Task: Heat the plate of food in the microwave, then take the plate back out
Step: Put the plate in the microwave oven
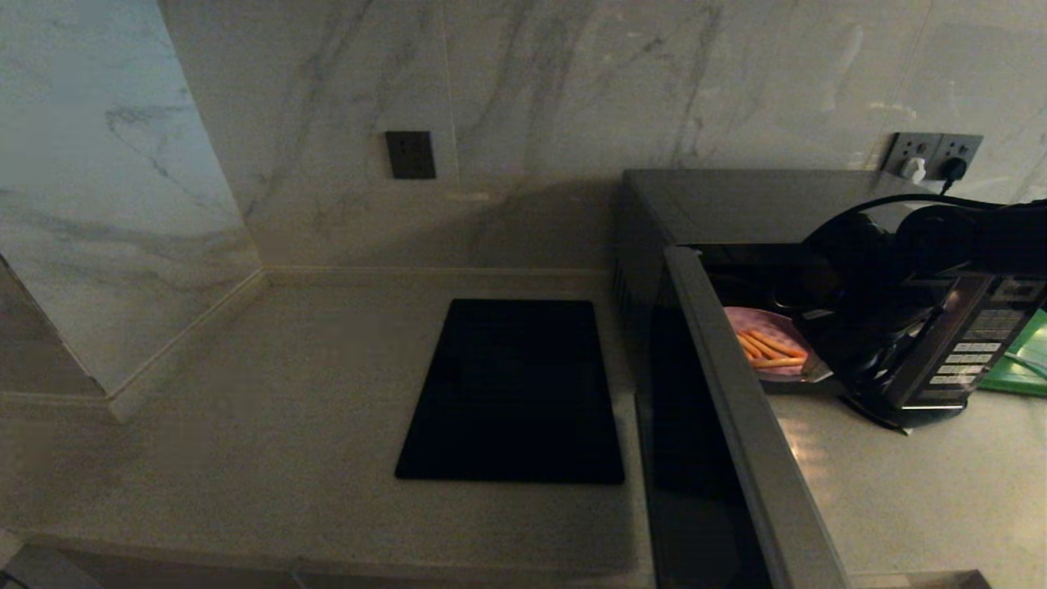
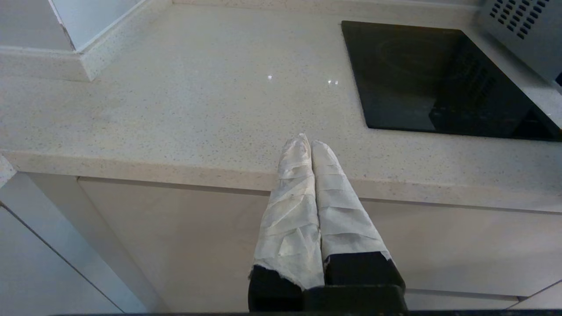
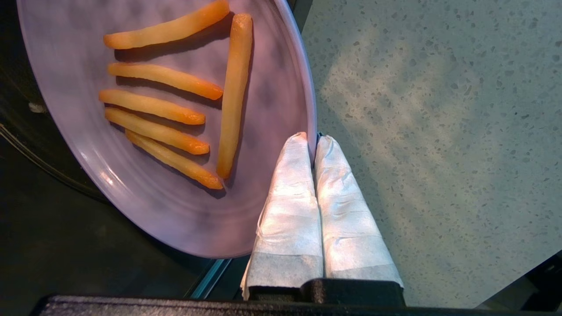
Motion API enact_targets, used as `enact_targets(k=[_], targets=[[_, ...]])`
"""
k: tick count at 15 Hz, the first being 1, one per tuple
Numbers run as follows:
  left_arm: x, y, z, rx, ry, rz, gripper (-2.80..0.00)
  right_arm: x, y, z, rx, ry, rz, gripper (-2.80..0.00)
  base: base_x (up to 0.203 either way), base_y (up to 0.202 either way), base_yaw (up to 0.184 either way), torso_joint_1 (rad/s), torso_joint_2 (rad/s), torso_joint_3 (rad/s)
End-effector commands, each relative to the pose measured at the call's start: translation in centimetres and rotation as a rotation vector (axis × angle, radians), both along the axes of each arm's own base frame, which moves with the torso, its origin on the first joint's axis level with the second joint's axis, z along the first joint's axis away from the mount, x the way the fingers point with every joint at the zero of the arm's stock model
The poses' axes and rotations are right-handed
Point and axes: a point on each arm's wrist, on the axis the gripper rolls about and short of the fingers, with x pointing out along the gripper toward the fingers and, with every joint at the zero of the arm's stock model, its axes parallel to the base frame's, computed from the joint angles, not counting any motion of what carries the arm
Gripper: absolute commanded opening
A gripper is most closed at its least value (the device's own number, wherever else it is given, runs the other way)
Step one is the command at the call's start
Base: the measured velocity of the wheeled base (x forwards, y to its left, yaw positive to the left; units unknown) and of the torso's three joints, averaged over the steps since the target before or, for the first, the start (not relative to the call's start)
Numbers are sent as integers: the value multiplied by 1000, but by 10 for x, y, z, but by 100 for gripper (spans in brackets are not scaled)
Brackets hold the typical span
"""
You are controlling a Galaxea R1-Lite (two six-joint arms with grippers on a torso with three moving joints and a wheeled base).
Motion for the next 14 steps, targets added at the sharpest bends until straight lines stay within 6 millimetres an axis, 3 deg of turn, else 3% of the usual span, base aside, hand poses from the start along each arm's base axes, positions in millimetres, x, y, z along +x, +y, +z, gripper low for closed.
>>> enact_targets(k=[1, 14], targets=[[0, 0, 0, 0, 0, 0, -280, 0, 0, 0, 3, -1, -6, -280, 0, 0, 0, 0, 0, 0], [0, 0, 0, 0, 1, 0, -280, 3, 0, -4, 1, 6, -3, -280, 0, 0, 0, 0, 0, 0]])
